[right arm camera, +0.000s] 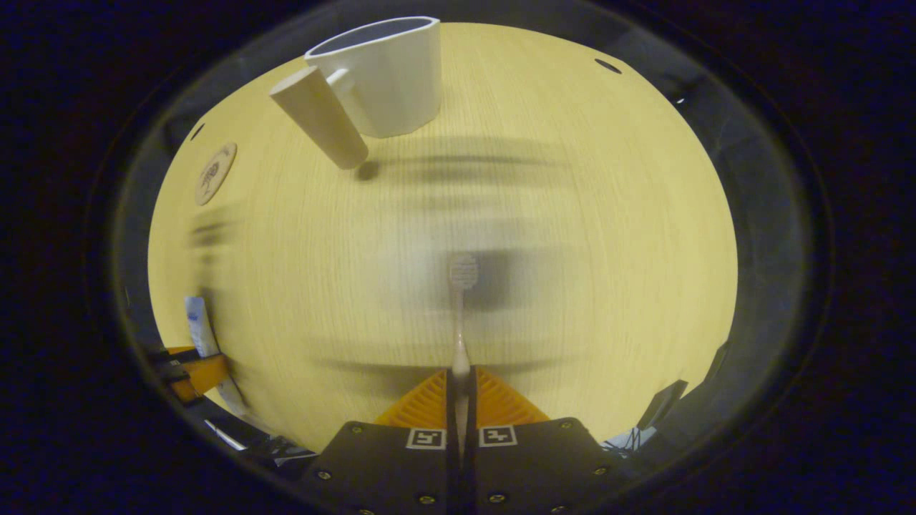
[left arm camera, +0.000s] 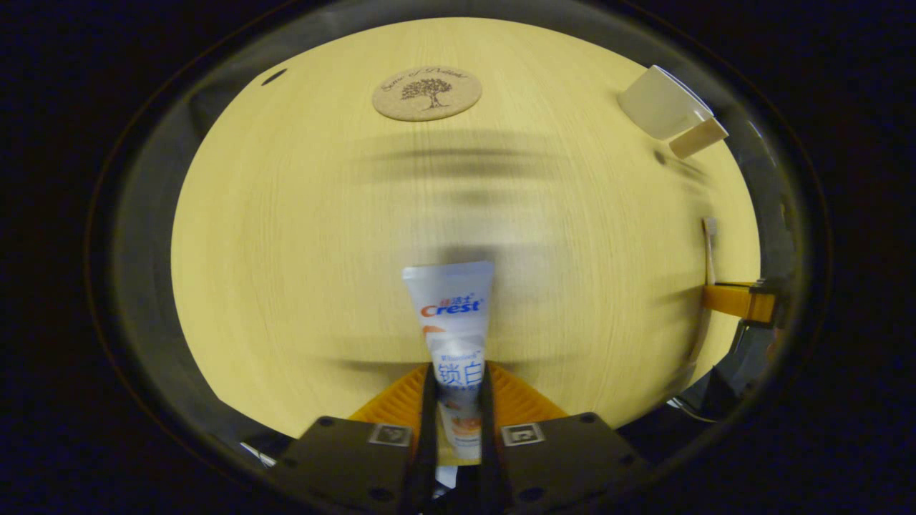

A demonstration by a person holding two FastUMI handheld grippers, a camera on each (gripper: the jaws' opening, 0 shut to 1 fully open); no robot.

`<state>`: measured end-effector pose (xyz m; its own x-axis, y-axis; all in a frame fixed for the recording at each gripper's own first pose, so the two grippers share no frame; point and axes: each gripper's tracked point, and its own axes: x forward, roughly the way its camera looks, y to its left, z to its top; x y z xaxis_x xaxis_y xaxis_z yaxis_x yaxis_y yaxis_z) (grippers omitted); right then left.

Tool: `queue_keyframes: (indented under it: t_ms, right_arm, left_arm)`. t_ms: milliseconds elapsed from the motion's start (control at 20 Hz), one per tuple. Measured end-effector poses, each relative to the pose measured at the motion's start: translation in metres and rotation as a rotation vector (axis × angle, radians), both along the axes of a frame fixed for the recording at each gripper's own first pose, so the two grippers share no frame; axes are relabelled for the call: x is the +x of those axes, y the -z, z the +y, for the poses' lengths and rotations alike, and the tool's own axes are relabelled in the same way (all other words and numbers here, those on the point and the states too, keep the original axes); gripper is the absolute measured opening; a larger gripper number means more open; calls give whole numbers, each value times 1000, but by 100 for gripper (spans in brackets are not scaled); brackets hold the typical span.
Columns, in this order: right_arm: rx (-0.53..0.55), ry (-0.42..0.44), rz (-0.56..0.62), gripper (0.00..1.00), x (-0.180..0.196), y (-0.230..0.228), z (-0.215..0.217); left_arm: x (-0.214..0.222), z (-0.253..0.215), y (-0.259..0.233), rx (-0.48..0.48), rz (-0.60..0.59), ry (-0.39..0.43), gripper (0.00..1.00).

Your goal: Put the toothbrush and toothpaste on the desktop into the cup, then pick up the cup and place it on the coaster on the desktop.

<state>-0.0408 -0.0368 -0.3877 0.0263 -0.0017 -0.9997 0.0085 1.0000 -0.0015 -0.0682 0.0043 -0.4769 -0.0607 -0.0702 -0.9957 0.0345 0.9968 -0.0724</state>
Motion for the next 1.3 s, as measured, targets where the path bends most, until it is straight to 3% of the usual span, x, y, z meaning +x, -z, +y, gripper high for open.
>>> queue_keyframes:
  t_ms: [50,700,1300]
  right_arm:
    - [4,-1,-4,2,0,1,0]
    - [47,-14,-81,1,1,-26,8]
    - [56,-25,-381,2,55,-106,13]
  left_arm:
    - [2,0,-3,-6,-5,0,29]
    - [0,-3,-19,-27,-46,-10,27]
    - [32,-1,-56,-13,-191,-20,27]
